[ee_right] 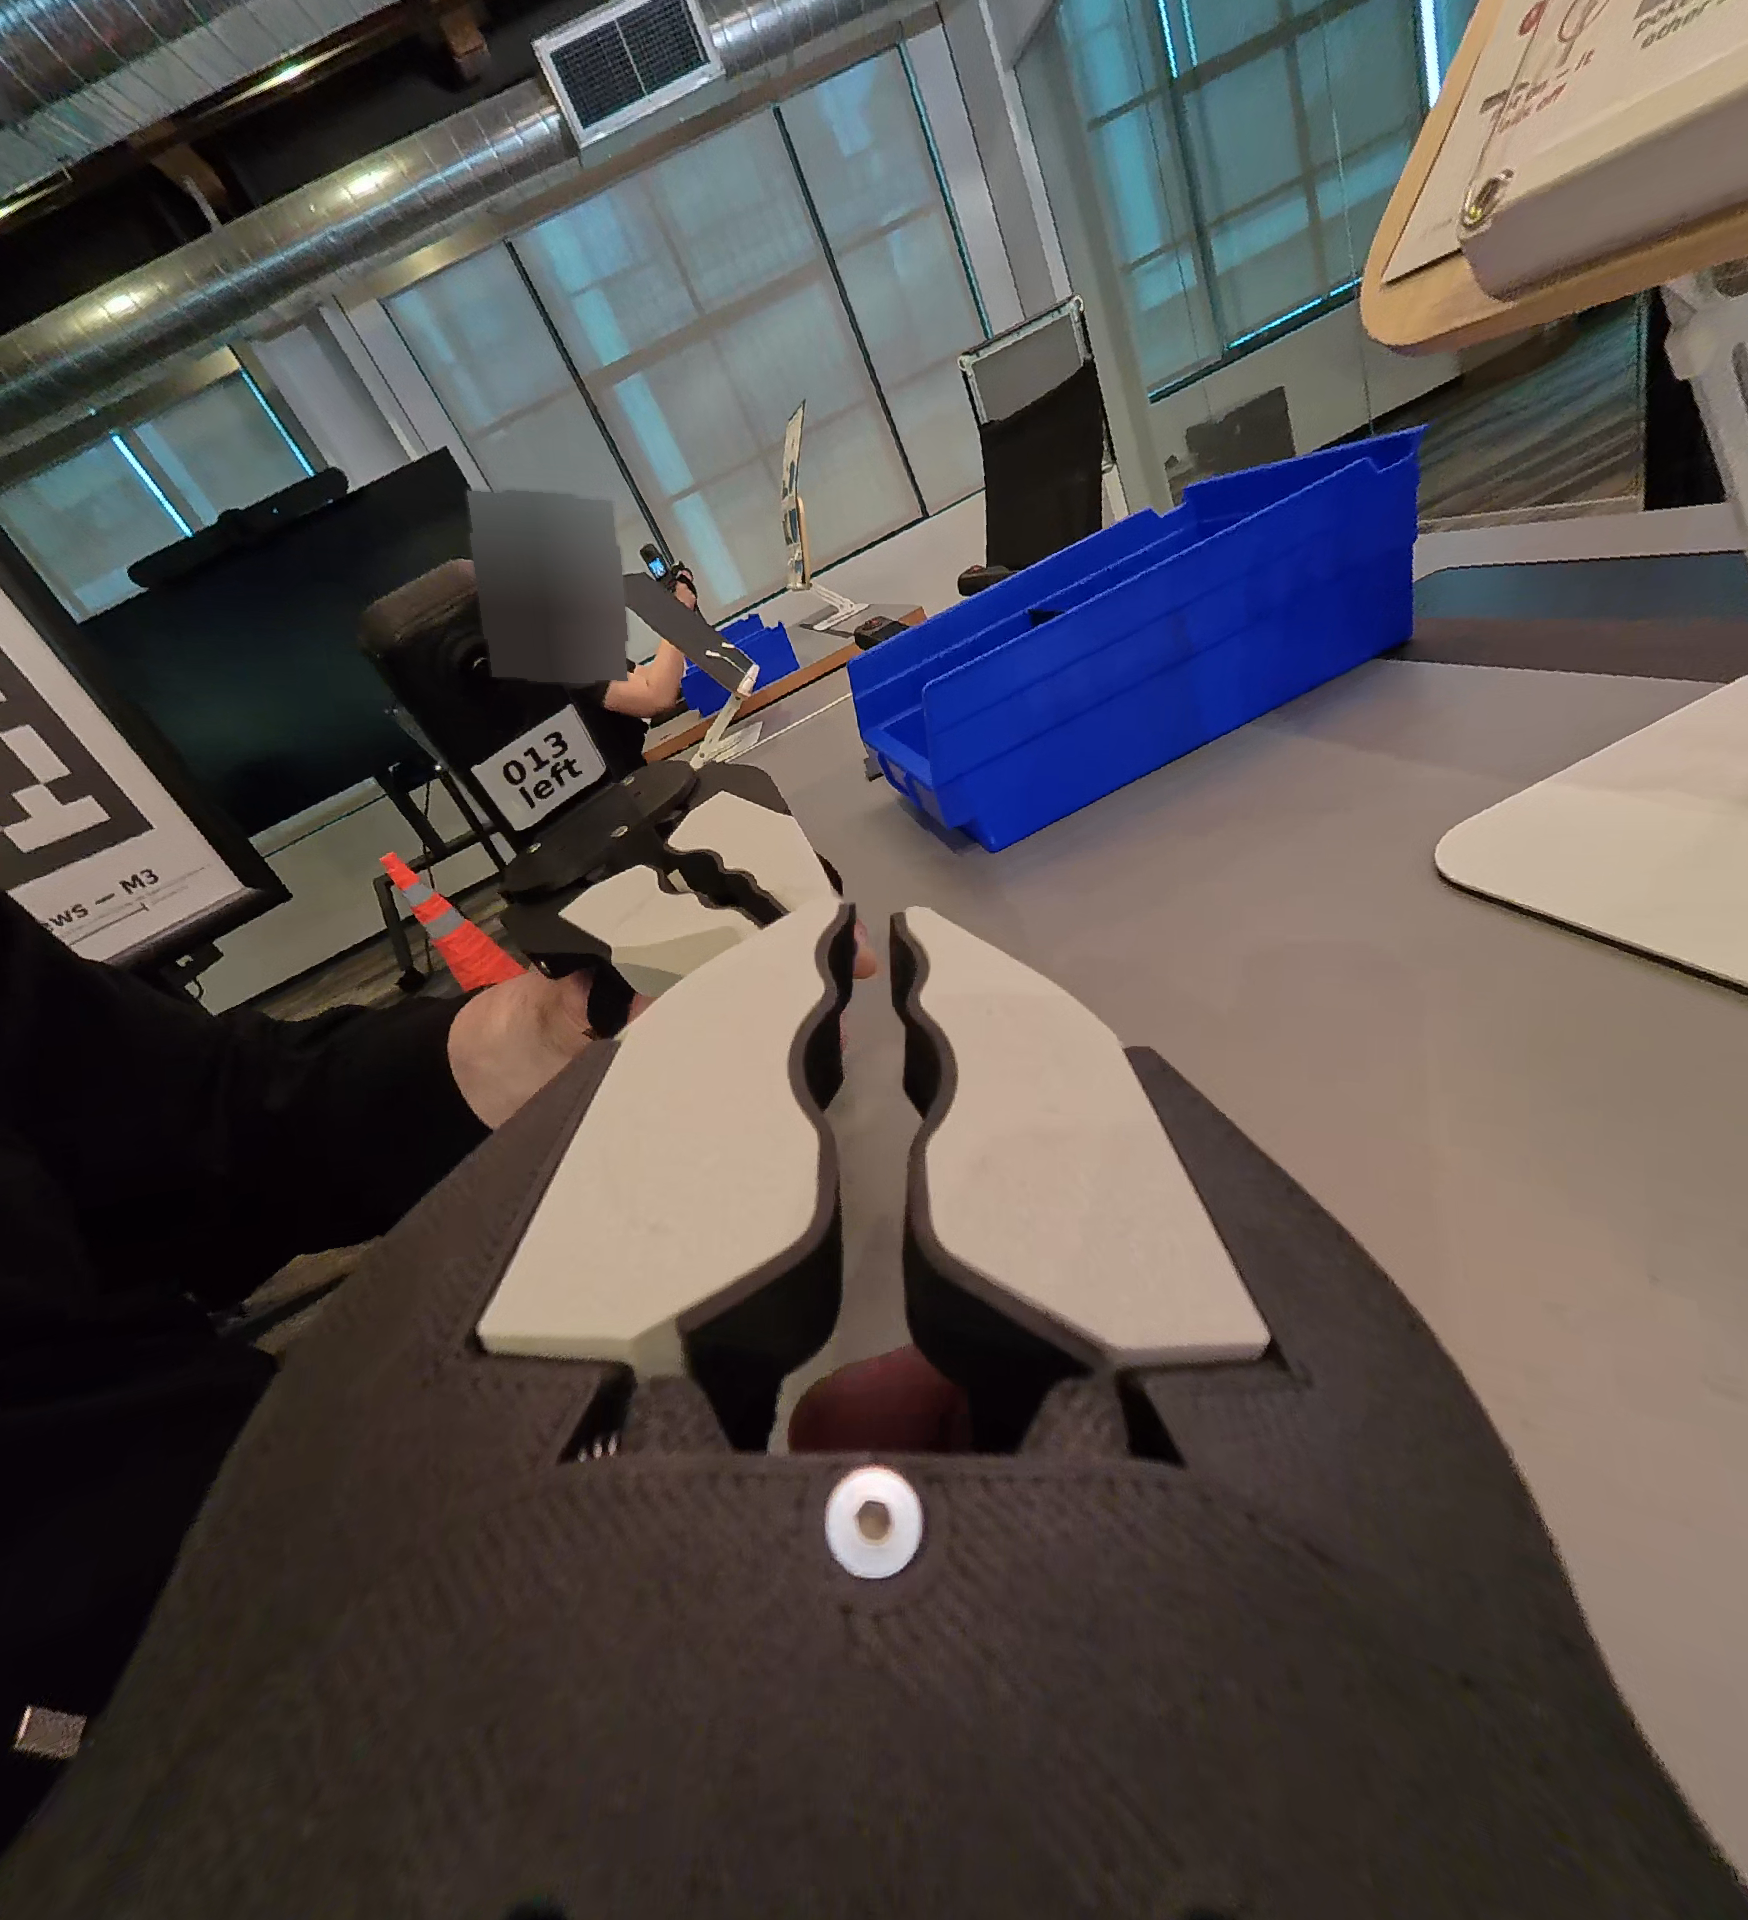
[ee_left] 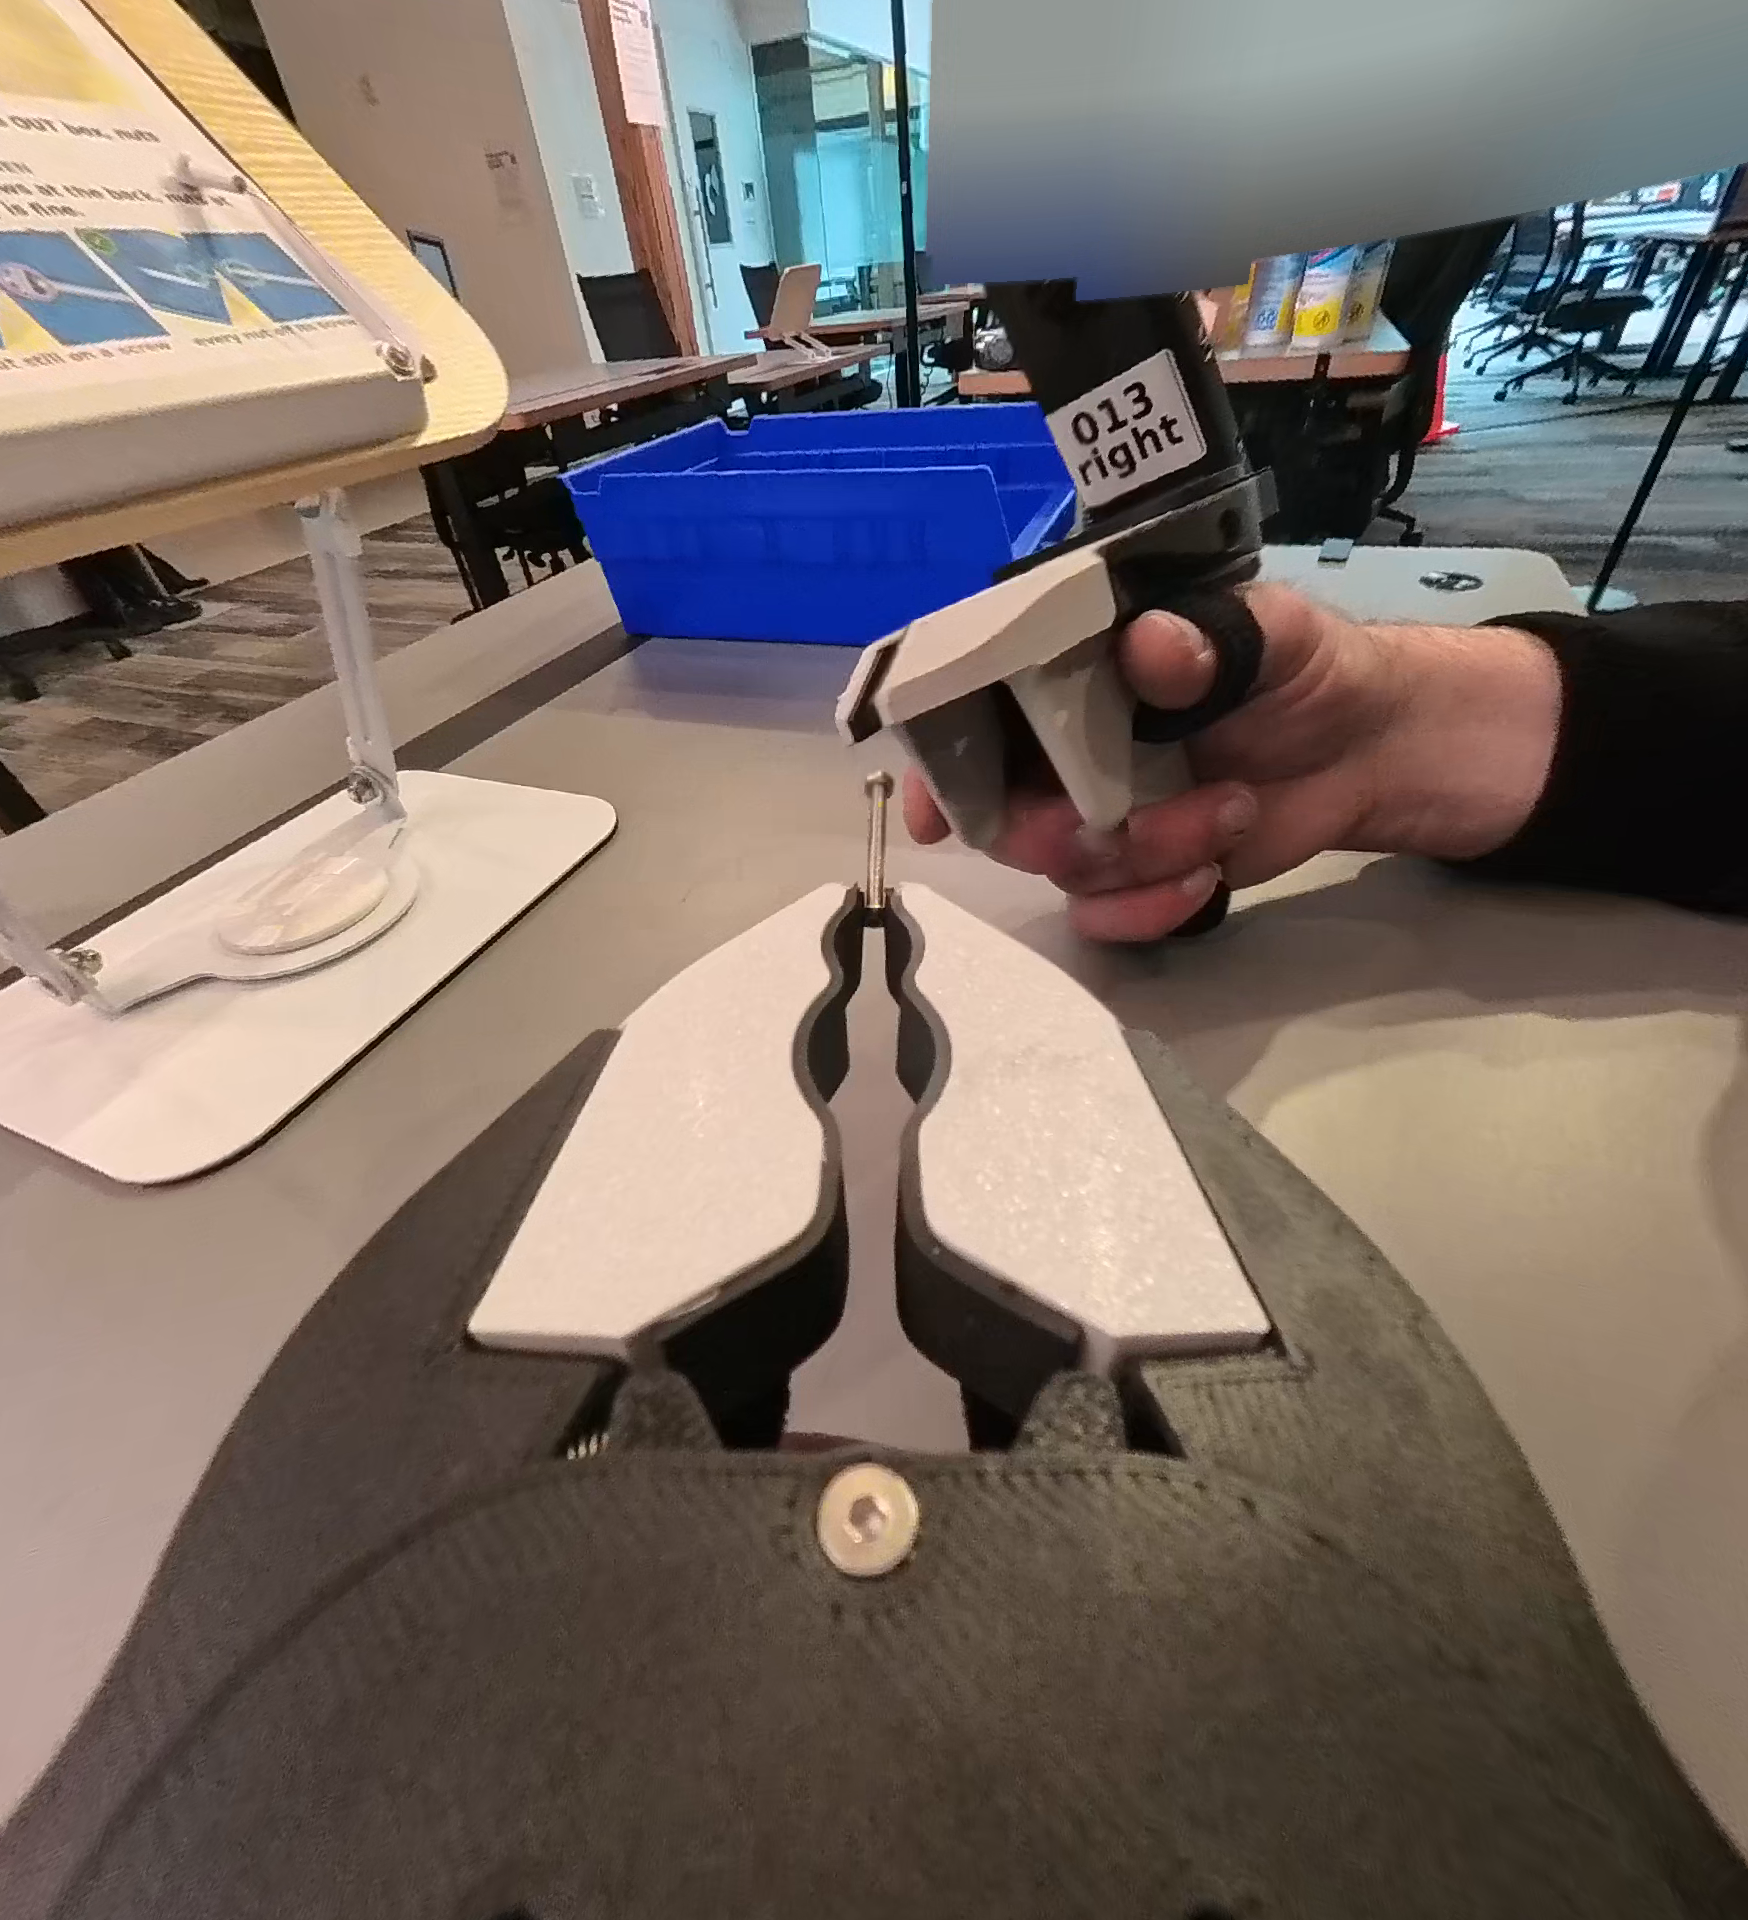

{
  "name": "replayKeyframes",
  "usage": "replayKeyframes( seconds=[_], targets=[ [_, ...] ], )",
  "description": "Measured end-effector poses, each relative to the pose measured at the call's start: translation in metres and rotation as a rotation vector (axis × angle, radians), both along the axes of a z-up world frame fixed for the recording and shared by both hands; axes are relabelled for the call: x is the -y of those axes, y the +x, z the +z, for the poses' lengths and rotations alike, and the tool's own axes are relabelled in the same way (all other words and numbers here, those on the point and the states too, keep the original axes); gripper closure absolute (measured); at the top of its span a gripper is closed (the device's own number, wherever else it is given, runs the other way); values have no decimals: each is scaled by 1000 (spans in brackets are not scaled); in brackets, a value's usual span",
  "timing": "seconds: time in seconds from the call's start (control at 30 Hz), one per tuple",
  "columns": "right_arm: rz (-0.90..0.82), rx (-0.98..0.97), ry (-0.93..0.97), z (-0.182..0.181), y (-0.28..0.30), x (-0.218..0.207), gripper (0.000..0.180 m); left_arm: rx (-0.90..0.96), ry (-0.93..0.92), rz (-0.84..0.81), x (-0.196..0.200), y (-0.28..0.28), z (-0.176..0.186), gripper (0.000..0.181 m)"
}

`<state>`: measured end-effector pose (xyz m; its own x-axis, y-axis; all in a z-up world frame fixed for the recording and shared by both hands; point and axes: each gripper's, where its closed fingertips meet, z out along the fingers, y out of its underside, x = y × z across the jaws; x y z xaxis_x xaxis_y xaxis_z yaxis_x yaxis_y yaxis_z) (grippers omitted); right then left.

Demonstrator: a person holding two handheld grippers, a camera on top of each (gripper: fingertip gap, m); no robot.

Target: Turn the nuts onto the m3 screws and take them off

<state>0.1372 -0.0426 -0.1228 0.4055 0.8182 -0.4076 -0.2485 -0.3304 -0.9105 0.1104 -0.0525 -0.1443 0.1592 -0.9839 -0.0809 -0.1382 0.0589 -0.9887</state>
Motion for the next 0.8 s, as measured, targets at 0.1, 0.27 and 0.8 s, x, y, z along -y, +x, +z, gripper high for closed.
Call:
replayKeyframes(
  seconds=[0.1, 0.27, 0.8],
  targets=[
    [26, 7, 32, 3, -1, 4, 168, 27, -25, -23, 2, -1, 4, 177],
    [82, 51, 102, 4, -8, 15, 160, 85, -105, -116, 12, -1, 11, 177],
    [129, 95, 179, 6, -17, 27, 164, 105, -149, -188, 22, -1, 13, 177]
  ],
)
